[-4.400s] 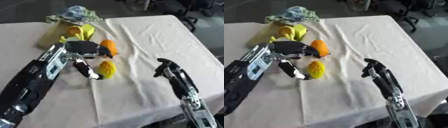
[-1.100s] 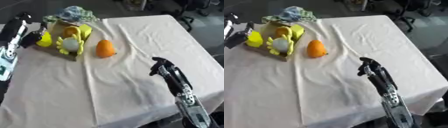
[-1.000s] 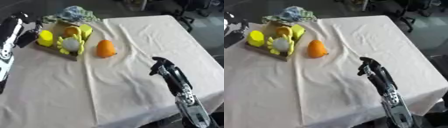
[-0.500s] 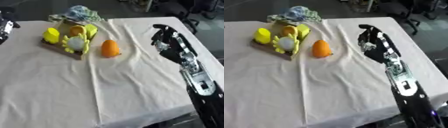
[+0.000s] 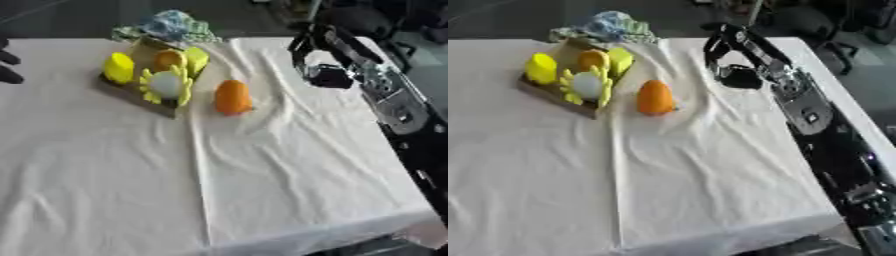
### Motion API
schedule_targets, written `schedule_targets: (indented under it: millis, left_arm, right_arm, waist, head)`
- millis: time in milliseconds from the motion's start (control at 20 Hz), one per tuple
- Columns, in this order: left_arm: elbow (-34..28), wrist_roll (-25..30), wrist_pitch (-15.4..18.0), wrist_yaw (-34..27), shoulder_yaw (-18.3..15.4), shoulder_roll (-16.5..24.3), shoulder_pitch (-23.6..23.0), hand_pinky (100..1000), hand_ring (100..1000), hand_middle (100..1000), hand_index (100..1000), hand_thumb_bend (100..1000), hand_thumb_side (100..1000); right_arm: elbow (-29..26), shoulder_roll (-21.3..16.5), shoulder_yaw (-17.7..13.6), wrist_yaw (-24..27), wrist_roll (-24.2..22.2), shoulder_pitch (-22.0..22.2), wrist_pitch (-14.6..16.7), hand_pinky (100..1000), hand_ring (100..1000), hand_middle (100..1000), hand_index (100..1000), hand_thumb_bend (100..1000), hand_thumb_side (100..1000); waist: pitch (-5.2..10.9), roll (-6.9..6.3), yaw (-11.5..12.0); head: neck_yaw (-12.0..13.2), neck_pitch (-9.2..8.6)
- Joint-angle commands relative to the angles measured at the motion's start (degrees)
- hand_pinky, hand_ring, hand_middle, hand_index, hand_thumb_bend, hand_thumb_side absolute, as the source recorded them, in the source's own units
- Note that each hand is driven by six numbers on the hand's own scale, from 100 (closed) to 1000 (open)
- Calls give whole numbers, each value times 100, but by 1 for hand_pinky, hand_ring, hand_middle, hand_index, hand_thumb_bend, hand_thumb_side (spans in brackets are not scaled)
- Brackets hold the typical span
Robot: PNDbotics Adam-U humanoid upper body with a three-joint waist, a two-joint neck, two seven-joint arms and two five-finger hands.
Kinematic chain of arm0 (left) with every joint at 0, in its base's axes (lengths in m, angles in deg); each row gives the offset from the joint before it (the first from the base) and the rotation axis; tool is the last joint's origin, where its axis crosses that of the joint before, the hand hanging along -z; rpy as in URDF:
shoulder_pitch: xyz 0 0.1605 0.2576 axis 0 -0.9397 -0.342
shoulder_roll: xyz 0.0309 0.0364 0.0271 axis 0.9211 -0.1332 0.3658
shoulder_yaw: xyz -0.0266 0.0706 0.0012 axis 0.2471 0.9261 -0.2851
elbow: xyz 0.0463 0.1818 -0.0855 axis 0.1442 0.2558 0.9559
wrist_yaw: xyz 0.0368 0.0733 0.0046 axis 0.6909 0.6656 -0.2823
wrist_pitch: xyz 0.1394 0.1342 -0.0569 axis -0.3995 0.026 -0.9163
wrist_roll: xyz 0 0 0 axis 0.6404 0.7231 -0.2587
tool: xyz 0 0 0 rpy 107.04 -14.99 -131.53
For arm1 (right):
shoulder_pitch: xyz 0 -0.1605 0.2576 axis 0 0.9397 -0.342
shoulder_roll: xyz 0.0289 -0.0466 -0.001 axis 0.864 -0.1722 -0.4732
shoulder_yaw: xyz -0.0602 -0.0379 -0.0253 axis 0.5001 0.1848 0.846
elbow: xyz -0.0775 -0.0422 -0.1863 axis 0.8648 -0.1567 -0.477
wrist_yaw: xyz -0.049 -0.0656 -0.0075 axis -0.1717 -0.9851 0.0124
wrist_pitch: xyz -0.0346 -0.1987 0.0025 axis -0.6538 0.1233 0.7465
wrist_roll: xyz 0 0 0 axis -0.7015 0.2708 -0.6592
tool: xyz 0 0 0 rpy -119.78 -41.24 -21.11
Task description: Pick up objects on the table and place them in the box.
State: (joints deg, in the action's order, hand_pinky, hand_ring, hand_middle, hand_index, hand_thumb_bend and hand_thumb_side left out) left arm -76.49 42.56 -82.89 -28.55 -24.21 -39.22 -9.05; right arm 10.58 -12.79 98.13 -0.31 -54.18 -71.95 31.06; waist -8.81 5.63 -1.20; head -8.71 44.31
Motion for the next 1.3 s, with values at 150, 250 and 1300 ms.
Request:
schedule_targets:
  millis: [150, 250, 1300]
  left_arm:
    - [-304, 75, -123, -41, -143, -196, -222, 668, 573, 617, 804, 100, 884]
    - [-342, 95, -145, -23, -157, -260, -317, 668, 573, 615, 804, 100, 889]
    - [-442, 291, -220, 147, -112, -531, -631, 663, 561, 603, 806, 100, 910]
  right_arm:
    - [884, 241, 7, -1208, -466, -512, 435, 743, 768, 819, 981, 100, 286]
    - [1161, 408, -52, -1761, -591, -631, 567, 769, 807, 852, 986, 100, 327]
    - [1823, 1102, -773, -4325, 1947, -1041, 661, 606, 458, 234, 414, 100, 100]
  waist:
    - [172, -18, 120]
    - [189, -23, 171]
    - [281, 8, 352]
  head:
    - [-157, -19]
    - [-182, -19]
    - [-302, -19]
